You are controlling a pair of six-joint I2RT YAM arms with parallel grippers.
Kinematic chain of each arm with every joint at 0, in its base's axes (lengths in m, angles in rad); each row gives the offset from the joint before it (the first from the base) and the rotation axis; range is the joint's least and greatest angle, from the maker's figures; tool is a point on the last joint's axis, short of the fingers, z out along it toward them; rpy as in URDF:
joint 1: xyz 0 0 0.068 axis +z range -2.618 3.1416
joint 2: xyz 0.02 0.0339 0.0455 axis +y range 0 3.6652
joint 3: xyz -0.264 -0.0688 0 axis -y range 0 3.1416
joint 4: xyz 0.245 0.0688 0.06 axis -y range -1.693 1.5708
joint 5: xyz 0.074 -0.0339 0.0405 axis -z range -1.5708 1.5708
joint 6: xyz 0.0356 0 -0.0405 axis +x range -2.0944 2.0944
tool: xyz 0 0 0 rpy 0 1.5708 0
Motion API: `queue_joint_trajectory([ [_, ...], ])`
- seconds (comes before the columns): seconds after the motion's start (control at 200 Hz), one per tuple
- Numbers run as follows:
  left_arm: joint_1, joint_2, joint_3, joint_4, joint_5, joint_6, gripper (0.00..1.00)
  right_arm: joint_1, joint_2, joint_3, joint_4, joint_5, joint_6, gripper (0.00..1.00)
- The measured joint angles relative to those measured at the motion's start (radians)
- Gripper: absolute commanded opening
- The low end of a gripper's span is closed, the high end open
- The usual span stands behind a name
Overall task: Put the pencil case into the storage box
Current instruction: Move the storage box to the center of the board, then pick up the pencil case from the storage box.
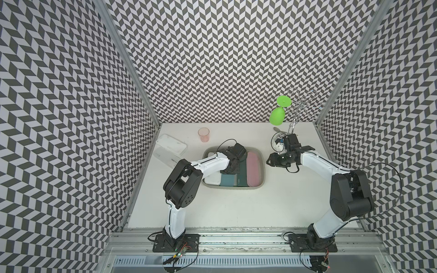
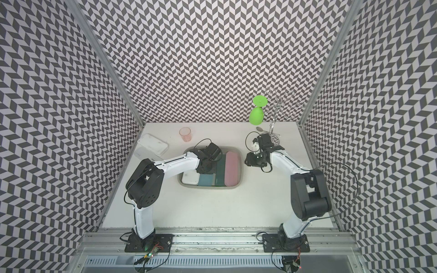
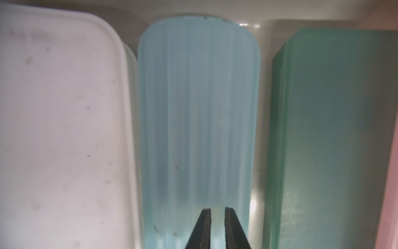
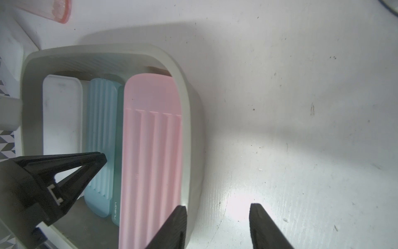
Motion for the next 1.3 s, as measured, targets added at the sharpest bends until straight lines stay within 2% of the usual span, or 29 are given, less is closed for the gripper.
queue_joint_trajectory([
  [0.205,0.002,0.003,0.03,-0.059,-0.005,0.0,0.18,0.0,0.003,0.0,-0.003,0.0,-0.003,0.51],
  [0.546,-0.06,0.09,0.266,-0.138,-0.009,0.003,0.18,0.0,0.003,0.0,-0.004,0.0,-0.003,0.51],
  [0.866,-0.079,0.146,0.259,-0.112,0.014,0.003,0.18,0.019,0.003,0.0,-0.003,-0.001,0.002,0.51],
  [1.177,-0.094,0.168,0.306,-0.111,0.051,0.007,0.18,0.093,0.028,0.019,-0.002,-0.011,0.003,0.52],
  [1.302,-0.102,0.168,0.318,-0.115,0.061,0.006,0.25,0.106,0.031,0.019,0.0,-0.02,0.008,0.51],
])
